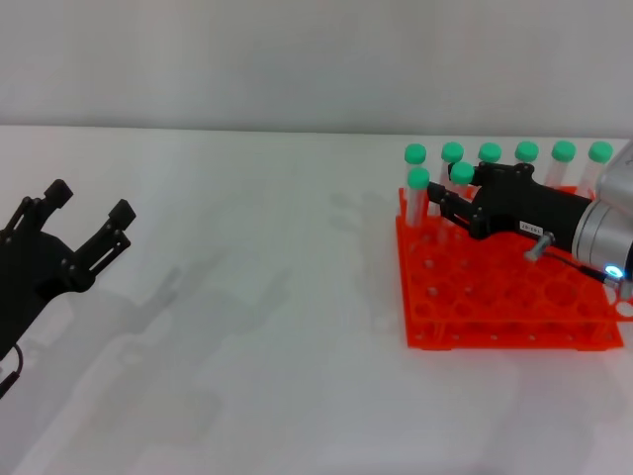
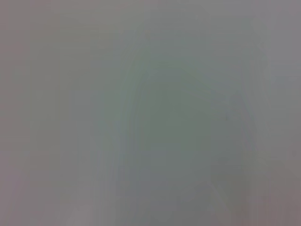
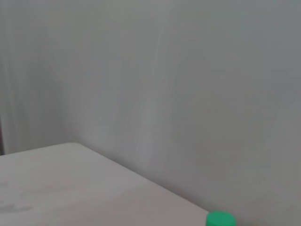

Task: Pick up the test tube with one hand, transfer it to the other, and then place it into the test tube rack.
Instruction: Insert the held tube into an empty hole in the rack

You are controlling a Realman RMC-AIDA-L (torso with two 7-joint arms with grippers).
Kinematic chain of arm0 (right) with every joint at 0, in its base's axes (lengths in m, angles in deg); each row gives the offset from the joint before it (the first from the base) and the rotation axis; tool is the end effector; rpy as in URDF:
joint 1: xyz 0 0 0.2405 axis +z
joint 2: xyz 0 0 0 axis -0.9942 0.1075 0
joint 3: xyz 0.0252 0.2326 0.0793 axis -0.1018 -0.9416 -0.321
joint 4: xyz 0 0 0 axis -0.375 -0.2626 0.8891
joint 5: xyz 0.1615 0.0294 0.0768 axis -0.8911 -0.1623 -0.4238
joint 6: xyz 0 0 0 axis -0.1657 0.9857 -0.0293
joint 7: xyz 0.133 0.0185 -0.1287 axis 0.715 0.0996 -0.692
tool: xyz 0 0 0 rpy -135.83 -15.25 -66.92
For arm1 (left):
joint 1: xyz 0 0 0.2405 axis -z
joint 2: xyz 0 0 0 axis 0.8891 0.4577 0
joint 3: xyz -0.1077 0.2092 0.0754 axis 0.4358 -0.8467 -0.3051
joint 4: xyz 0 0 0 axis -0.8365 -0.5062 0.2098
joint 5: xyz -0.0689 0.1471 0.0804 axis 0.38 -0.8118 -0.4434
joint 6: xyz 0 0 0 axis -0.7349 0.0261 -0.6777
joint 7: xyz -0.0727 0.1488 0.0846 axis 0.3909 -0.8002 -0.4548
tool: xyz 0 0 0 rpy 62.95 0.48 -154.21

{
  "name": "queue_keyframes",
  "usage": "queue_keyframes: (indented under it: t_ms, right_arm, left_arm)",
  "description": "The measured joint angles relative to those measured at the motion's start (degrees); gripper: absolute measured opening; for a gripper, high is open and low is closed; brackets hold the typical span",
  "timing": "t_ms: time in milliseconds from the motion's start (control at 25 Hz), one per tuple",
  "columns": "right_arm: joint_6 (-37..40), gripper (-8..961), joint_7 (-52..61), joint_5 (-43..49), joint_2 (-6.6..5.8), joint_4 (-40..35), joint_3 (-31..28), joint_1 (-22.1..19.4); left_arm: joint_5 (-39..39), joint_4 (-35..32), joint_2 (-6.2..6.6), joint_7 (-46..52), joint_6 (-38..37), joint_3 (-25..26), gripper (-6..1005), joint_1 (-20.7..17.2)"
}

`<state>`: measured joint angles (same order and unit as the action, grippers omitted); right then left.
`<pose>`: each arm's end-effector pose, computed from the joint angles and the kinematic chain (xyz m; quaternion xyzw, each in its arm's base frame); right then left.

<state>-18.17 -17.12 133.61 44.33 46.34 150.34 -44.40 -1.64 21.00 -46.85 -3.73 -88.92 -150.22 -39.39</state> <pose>0.1893 0.4148 -0.0536 -0.9001 0.1544 0.2434 0.3268 -0.2880 0.3099 0.0252 -0.7524 -0.2110 -0.3963 0.4821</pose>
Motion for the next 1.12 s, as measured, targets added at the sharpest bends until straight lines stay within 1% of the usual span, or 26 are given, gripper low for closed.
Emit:
queue_keyframes:
  t_ms: [40, 120, 240, 440, 560, 880, 1120]
  right_arm:
    - [0.05, 253, 0.02, -0.01, -0.03, -0.08, 0.0, 0.0]
    - [0.15, 303, 0.06, -0.04, -0.04, -0.26, 0.01, -0.02]
    - [1.82, 378, 0.35, -0.25, -0.1, -2.25, -0.13, -1.4]
    - [3.61, 501, 0.4, -0.35, -0.17, -6.77, -0.28, -4.97]
    - [3.62, 537, 0.41, -0.13, -0.26, -7.1, -0.17, -5.71]
    - [2.94, 632, 0.46, 0.12, -0.22, -5.69, 0.61, -5.22]
    - [3.6, 632, 0.48, 0.12, -0.1, -5.87, 0.63, -5.16]
  left_arm:
    - [0.0, 0.0, 0.0, 0.0, -0.01, 0.0, 893, 0.0]
    - [-0.01, 0.0, 0.0, 0.0, -0.03, 0.0, 893, 0.0]
    - [0.04, 0.0, 0.0, 0.0, -0.15, 0.0, 893, -0.18]
    - [0.15, 0.31, 0.08, 0.0, -0.65, 0.0, 893, -0.31]
    - [0.17, 0.16, 0.07, 0.0, -1.36, 0.0, 893, -0.05]
    - [-0.09, 0.07, -0.07, 0.0, -2.21, 0.0, 893, 0.03]
    - [-0.19, 0.01, -0.1, 0.0, -2.34, 0.0, 893, -0.32]
